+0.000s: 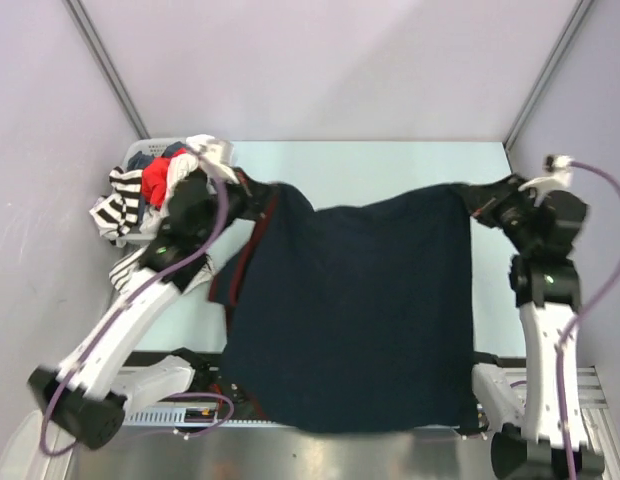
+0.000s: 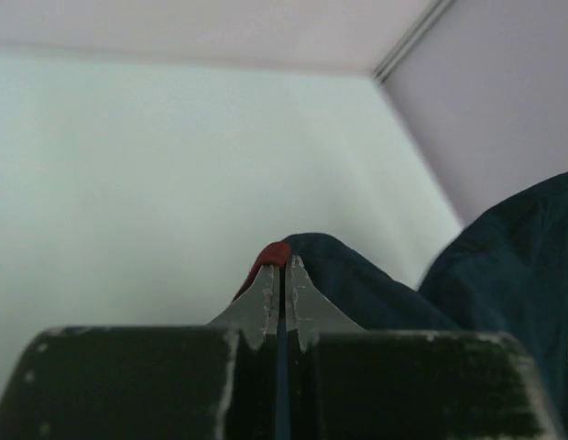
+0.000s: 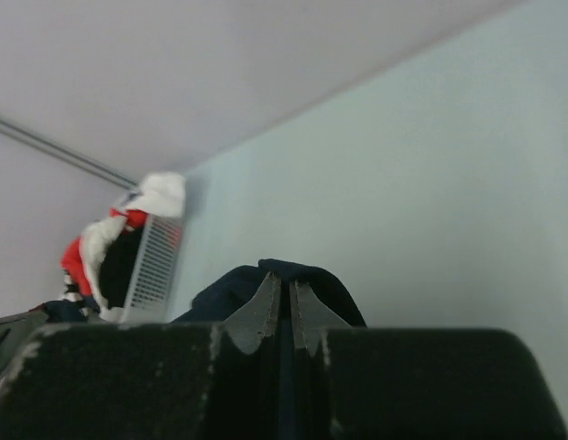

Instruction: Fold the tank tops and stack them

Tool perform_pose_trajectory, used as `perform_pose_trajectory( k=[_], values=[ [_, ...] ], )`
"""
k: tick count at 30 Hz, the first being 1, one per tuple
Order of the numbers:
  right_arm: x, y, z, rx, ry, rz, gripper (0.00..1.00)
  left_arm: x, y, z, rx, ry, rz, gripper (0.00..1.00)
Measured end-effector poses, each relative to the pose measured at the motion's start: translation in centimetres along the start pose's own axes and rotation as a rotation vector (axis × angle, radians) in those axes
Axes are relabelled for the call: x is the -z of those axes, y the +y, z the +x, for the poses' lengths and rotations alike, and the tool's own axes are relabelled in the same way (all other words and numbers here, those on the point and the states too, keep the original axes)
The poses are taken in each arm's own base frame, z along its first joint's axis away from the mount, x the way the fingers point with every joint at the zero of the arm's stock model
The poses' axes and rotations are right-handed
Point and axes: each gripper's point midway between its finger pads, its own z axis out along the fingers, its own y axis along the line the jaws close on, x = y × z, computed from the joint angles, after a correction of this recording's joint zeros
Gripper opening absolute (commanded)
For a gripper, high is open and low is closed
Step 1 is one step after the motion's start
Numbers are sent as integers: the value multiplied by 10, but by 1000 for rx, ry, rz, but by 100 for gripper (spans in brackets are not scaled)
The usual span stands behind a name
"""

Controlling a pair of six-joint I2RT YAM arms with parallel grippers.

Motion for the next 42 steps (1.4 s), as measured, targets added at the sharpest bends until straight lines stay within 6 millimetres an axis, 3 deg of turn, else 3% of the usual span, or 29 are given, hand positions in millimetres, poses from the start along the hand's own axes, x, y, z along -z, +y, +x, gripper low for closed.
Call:
perform_pose_trajectory(
  k=[2, 4, 6, 10, 16, 20, 24, 30, 31, 32, 34, 35, 38, 40, 42],
  values=[
    [-25, -38, 36, -59, 87, 66, 0, -27, 34, 52, 28, 108, -93, 0],
    [-45, -72, 67, -106, 155, 128, 0, -48, 60, 88, 39, 180, -171, 0],
    [-64, -96, 85, -139, 191, 175, 0, -65, 79, 110, 39, 217, -226, 0],
    [-105, -130, 98, -172, 205, 210, 0, -109, 106, 137, 49, 252, -291, 0],
    [-181, -178, 121, -241, 267, 222, 0, -180, 150, 151, 133, 280, -321, 0],
    [-218, -199, 132, -279, 280, 211, 0, -207, 185, 155, 205, 290, -344, 0],
    [-254, -214, 130, -295, 273, 198, 0, -236, 215, 147, 254, 269, -351, 0],
    [-316, -232, 114, -296, 230, 151, 0, -288, 236, 124, 288, 214, -295, 0],
    [-324, -234, 110, -295, 219, 142, 0, -294, 238, 123, 296, 208, -282, 4],
    [-334, -237, 109, -294, 212, 136, 27, -303, 240, 122, 305, 202, -264, 39],
    [-351, -244, 106, -302, 199, 127, 55, -315, 244, 122, 316, 199, -237, 70],
    [-357, -246, 105, -303, 193, 122, 75, -319, 246, 122, 324, 200, -228, 96],
    [-364, -250, 105, -305, 187, 118, 86, -319, 254, 129, 339, 227, -235, 100],
    [-364, -250, 106, -306, 191, 120, 86, -316, 257, 129, 332, 235, -246, 100],
    [-359, -249, 107, -305, 190, 122, 81, -305, 256, 129, 319, 251, -265, 100]
  ],
)
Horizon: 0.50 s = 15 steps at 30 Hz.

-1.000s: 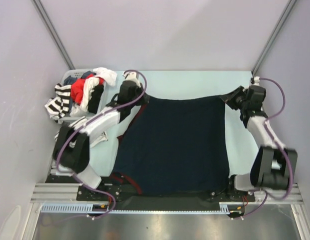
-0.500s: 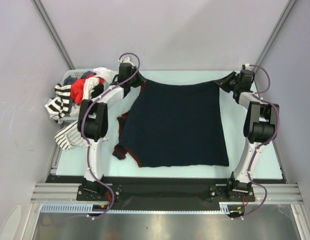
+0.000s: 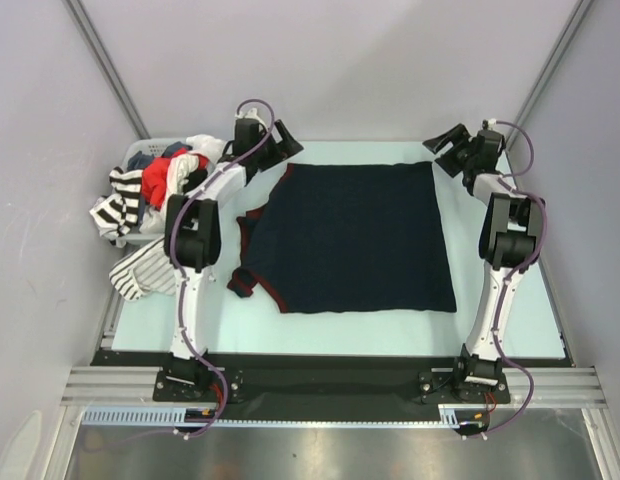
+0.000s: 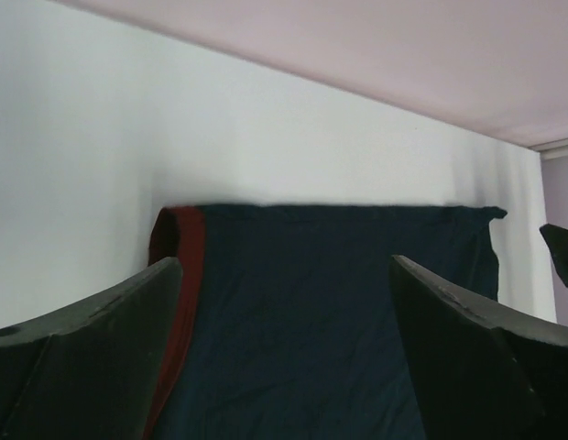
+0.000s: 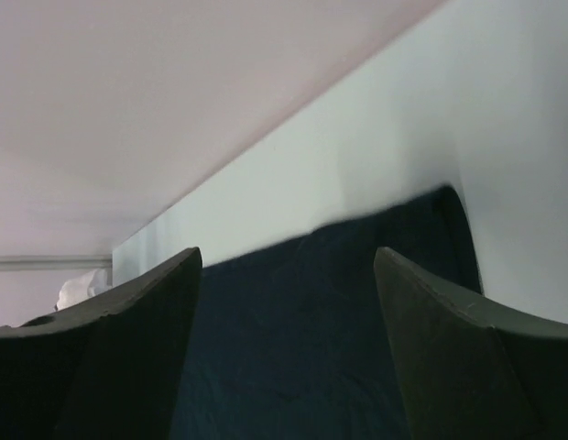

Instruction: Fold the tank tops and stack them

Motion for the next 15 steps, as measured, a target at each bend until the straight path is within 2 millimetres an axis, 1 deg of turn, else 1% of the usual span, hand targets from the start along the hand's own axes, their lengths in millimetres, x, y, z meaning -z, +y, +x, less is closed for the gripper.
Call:
perform_pose_trajectory(
  k=[3, 4, 6, 7, 8, 9, 10, 11, 13, 15],
  values=[
    [23, -2, 17, -16, 31, 30, 73, 30, -1, 4, -15, 16, -39, 100],
    [33, -3, 24, -21, 44, 43, 70, 44, -4, 4, -20, 19, -48, 100],
    [59, 2, 36, -20, 61, 59, 51, 74, -16, -4, -35, 2, -51, 100],
    [71, 5, 41, -16, 69, 66, 46, 91, -25, -11, -46, -17, -48, 100],
    [84, 9, 44, -12, 73, 69, 44, 108, -34, -19, -56, -40, -41, 100],
    [97, 15, 46, -2, 70, 69, 43, 120, -41, -25, -67, -61, -37, 100],
    [109, 20, 48, 8, 66, 71, 43, 137, -50, -34, -82, -92, -31, 100],
    [120, 24, 51, 17, 67, 74, 42, 153, -56, -40, -94, -116, -33, 97],
    [149, 30, 59, 41, 59, 90, 42, 175, -63, -48, -114, -148, -46, 94],
    [173, 32, 67, 56, 54, 108, 40, 189, -63, -52, -127, -161, -78, 90]
  ],
)
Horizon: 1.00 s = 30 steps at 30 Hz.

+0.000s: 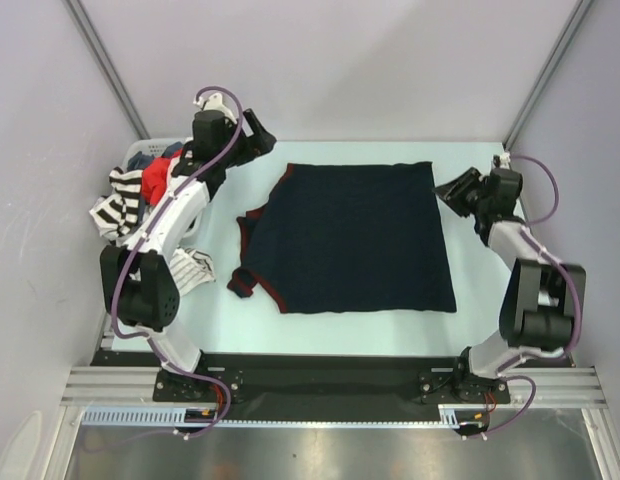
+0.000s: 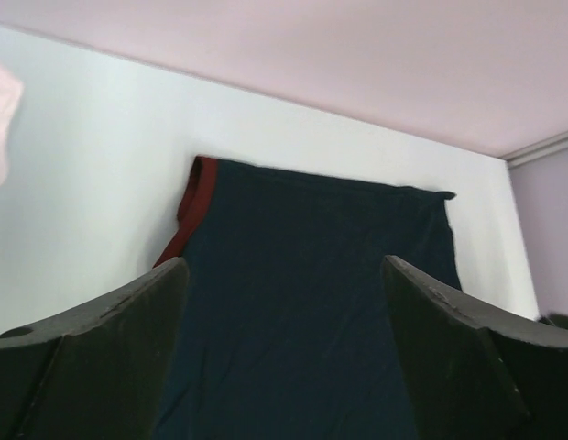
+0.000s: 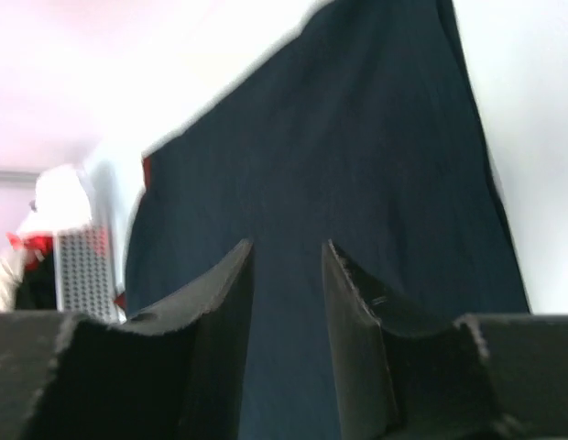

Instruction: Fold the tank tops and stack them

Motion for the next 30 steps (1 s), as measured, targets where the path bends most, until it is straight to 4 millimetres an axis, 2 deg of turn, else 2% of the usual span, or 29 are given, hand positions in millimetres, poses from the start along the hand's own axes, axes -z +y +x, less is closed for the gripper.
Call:
perform_pose_trajectory(
  k=[2, 4, 5, 7, 10, 12, 15, 16, 21, 28, 29, 30],
  values=[
    [21, -4, 13, 6, -1, 27, 36, 5, 7, 3, -5, 15, -42, 90],
    [39, -13, 30, 7, 9, 60, 24, 7, 22, 17, -3, 46, -98, 89],
    [48, -18, 39, 11, 10, 79, 19, 8, 31, 27, -1, 68, -126, 83],
    [65, -30, 60, 8, 24, 129, 18, 12, 55, 56, 8, 121, -203, 78],
    [85, -41, 93, 25, 48, 180, 19, 23, 91, 96, 15, 192, -331, 78],
    [96, -46, 113, 56, 58, 201, 19, 33, 111, 116, 9, 222, -401, 79],
    [109, -51, 140, 112, 70, 223, 20, 42, 126, 129, -7, 244, -453, 79],
    [113, -54, 147, 128, 69, 229, 20, 42, 128, 130, -18, 246, -458, 75],
    [124, -66, 151, 148, 32, 257, 20, 38, 132, 134, -59, 264, -455, 73],
    [128, -61, 144, 165, -20, 231, 20, 21, 146, 165, -96, 355, -447, 71],
    [128, -61, 144, 166, -21, 231, 20, 19, 147, 167, -99, 361, -445, 67],
    [127, -62, 144, 166, -19, 232, 20, 18, 147, 169, -101, 366, -443, 57]
  ],
)
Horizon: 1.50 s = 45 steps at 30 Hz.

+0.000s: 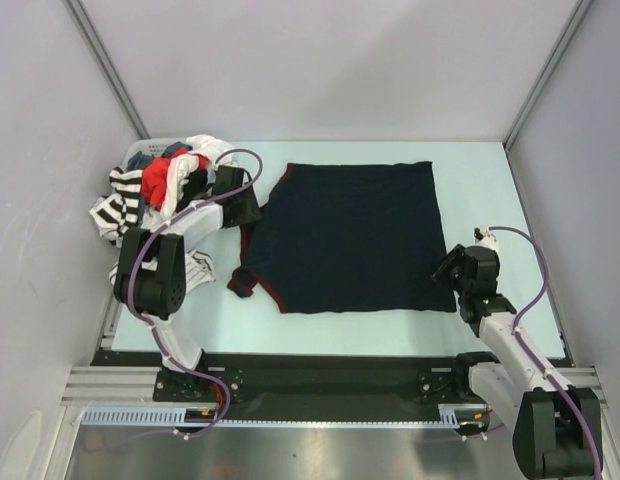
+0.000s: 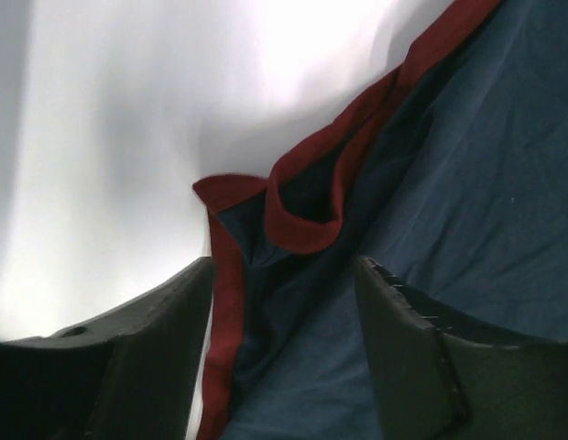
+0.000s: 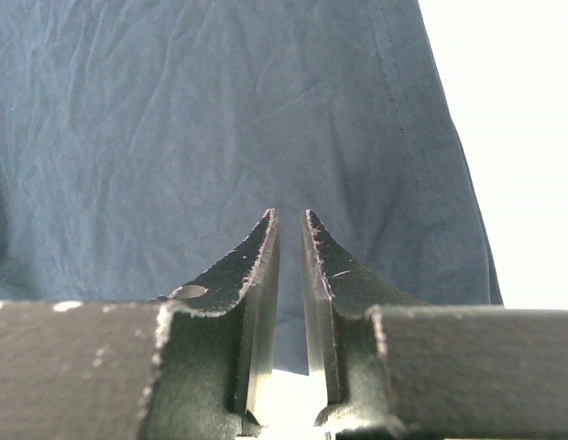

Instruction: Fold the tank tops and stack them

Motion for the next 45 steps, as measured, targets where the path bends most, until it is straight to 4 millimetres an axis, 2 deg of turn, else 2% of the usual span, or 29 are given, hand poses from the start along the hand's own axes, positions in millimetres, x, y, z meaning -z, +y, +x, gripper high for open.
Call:
perform_pose_trajectory(
  k=[1, 3, 4, 7, 10, 13, 17, 29, 34, 35, 38, 39, 42, 45],
  values=[
    [-1, 0, 1, 0, 2, 2, 20, -3, 0, 0, -5, 4, -1, 42],
    [-1, -1, 2, 0, 6, 5, 20, -7, -2, -3, -15, 4, -2, 26],
    [-2, -2, 2, 0, 8, 6, 20, -8, -3, -6, -21, 1, -1, 15],
    [-2, -2, 2, 0, 8, 7, 20, -11, -6, -13, -35, -7, -1, 5],
    [-2, -2, 2, 0, 8, 6, 20, -14, -6, -15, -34, -6, -6, 0],
    [-2, -2, 2, -1, 7, 7, 20, -14, -2, -14, -35, -3, -28, 0],
    [-2, -2, 1, -1, 6, 7, 20, -11, 11, -20, -34, -23, -106, 0],
    [-2, -3, 0, -4, 1, 10, 19, 8, 50, -85, 74, -181, -301, 0],
    [-4, -4, 2, -4, 8, 16, 19, 12, 65, -92, 93, -203, -367, 0],
    [-4, -4, 2, -4, 10, 17, 19, 11, 67, -93, 93, -203, -374, 1],
    [-4, -5, 3, -4, 12, 19, 19, 8, 65, -98, 88, -203, -376, 15],
    [-4, -5, 3, -4, 12, 19, 19, 6, 63, -102, 86, -205, -372, 45],
    [-5, -5, 3, -4, 12, 18, 20, -2, 57, -113, 77, -206, -361, 78],
    [-6, -5, 3, -4, 12, 19, 21, -5, 50, -116, 82, -204, -343, 83]
  ],
)
